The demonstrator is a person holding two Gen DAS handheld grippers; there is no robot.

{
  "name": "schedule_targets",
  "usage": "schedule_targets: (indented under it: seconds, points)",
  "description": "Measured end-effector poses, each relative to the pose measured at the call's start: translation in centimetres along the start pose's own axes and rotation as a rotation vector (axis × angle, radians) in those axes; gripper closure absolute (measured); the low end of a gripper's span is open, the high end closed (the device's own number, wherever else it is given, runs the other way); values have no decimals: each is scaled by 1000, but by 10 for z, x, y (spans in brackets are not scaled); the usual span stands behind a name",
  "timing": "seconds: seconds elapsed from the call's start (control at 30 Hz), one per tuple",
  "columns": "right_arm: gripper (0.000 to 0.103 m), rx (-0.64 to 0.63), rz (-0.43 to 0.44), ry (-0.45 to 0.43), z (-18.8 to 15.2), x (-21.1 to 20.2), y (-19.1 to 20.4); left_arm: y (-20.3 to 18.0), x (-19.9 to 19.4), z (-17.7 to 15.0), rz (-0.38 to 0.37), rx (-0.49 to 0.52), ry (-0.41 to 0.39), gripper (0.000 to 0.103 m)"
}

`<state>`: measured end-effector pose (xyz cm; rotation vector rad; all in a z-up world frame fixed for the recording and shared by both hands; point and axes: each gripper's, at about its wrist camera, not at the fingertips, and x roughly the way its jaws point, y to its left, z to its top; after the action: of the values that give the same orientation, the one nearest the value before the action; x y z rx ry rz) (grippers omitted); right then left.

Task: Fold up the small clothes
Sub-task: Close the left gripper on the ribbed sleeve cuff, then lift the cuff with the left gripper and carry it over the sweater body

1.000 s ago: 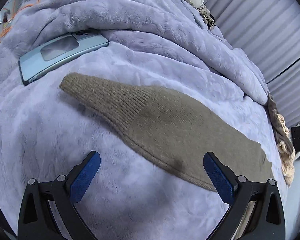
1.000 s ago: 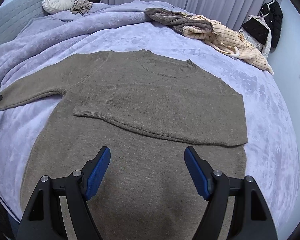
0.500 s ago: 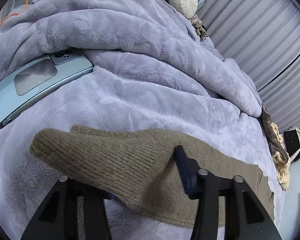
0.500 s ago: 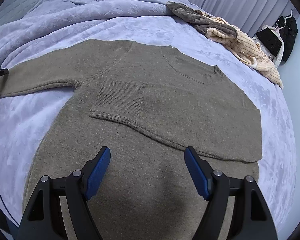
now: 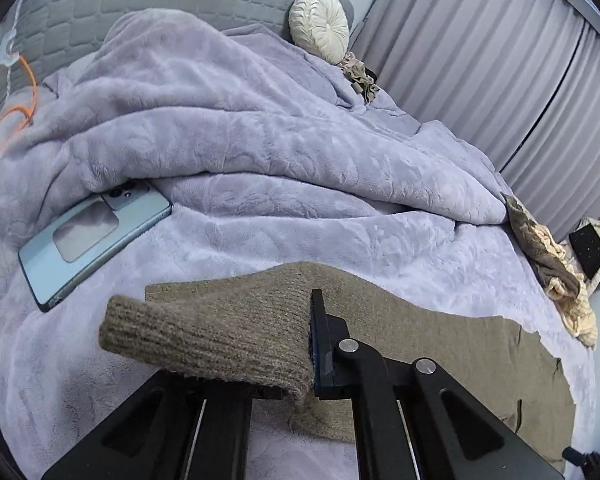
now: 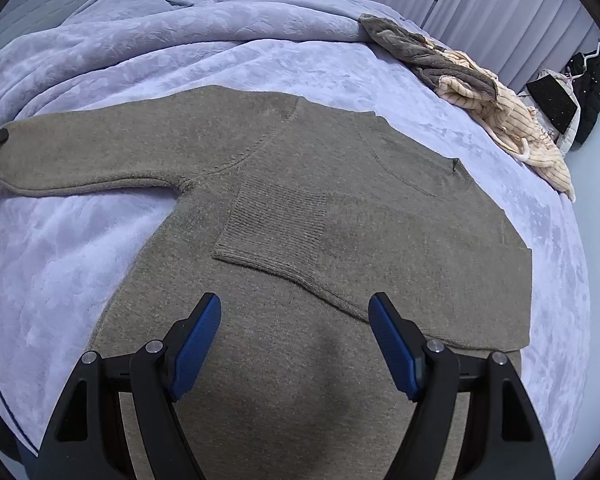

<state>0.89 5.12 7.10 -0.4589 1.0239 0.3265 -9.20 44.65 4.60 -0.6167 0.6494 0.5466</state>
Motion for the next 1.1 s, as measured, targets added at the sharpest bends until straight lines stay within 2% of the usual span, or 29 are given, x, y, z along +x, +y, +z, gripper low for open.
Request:
schedule_targets:
  seconds: [0.07,0.13,0.27,0.57,0.77,1.1]
  points:
    - [24,3,7,4,0,2,-1,-9,10,3,65,24,53,94]
    - [24,3,4,5,2,4,-2,-14,9,4,30,11,66,94]
    - [24,26,-1,-3,11,7,-13,-48,-4,5,6,84,45,94]
    - [24,104,17,-17,31,11,-40,-141,-4,-7,-11,213,135,95]
    - [24,144,30,-28,22,9,-61,-199,-2,-29,3,305,185,95]
    - [24,216,34,-27,6,11,-108,-272,-7,-61,-7,423,208,95]
